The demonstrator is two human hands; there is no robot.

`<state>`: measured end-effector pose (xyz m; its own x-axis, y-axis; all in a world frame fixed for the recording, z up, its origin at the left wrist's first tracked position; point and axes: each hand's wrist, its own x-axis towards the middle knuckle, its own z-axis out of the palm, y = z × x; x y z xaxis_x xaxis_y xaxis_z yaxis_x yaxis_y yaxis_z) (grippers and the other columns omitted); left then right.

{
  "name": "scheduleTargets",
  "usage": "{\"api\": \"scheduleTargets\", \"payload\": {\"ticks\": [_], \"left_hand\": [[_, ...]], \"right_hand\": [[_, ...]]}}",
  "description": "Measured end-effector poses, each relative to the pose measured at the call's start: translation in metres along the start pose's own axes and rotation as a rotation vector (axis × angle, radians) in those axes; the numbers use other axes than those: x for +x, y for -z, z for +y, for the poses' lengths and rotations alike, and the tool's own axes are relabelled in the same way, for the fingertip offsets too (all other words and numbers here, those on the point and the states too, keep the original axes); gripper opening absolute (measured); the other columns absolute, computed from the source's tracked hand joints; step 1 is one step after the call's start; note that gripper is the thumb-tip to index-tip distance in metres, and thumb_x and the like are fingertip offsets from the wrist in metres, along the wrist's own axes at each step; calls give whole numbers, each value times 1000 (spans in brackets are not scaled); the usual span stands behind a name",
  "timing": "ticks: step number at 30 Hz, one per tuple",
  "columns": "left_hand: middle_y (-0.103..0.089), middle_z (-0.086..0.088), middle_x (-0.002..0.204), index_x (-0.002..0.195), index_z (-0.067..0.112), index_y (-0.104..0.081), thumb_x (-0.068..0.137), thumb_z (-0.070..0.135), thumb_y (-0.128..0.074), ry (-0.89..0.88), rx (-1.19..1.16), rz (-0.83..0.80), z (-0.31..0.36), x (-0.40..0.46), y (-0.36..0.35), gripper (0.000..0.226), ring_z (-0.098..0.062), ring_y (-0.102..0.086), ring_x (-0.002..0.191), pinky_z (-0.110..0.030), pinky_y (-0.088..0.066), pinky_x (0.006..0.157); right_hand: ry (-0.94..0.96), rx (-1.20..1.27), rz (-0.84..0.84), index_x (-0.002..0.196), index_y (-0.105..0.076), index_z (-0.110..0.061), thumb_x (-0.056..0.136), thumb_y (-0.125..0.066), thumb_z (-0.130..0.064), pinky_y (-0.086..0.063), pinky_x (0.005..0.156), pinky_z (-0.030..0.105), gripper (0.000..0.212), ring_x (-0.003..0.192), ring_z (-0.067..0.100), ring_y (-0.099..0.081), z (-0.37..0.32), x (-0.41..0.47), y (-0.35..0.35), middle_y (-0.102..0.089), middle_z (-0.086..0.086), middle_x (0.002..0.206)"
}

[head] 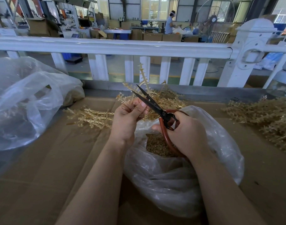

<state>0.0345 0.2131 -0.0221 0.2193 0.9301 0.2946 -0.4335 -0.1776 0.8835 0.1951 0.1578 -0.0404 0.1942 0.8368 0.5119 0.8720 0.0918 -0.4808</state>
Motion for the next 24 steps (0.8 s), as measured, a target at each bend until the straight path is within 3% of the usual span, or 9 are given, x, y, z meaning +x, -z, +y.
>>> {"api": "scheduleTargets", "payload": {"ticks": [3,7,11,16,20,24], "left_hand": [[-57,-1,67,79,11,-65,92,5,-60,-1,-4,2,0,0,0,15,-12,-50,67,-26,-45,75],[-58,0,66,78,13,-66,92,5,-60,3,-6,5,1,0,-1,16,-11,-51,67,-26,-45,75],[-59,1,66,78,12,-65,83,12,-64,4,-27,-5,2,-1,-1,5,-11,-52,67,-24,-45,74],[-58,0,67,77,13,-65,80,16,-66,4,-18,-12,1,0,1,4,-12,-51,67,-26,-45,76],[-58,0,66,77,14,-65,80,16,-66,0,-14,-6,1,0,1,4,-12,-51,67,-27,-44,77],[-59,1,66,78,13,-66,80,17,-66,0,-5,-6,1,0,1,4,-11,-51,67,-26,-45,77]], "right_hand": [[1,-2,12,88,-56,-37,63,-39,-95,-31,58,7,65,64,-11,-46,0,0,1,-53,-28,76],[-7,-12,23,96,-67,-31,64,-41,-94,-28,59,6,75,66,-5,-46,0,0,1,-53,-27,81],[-6,-20,18,95,-68,-28,64,-42,-93,-27,59,6,76,63,-11,-42,0,0,1,-54,-26,80],[-9,-4,9,97,-69,-28,63,-42,-93,-28,59,6,77,69,-4,-47,-2,0,2,-55,-26,82],[-10,-3,20,94,-66,-31,63,-42,-93,-30,59,7,74,64,-10,-45,-2,0,2,-47,-31,74],[-5,13,23,93,-69,-27,64,-43,-93,-34,60,7,77,66,-3,-49,-1,0,2,-55,-26,79]]}}
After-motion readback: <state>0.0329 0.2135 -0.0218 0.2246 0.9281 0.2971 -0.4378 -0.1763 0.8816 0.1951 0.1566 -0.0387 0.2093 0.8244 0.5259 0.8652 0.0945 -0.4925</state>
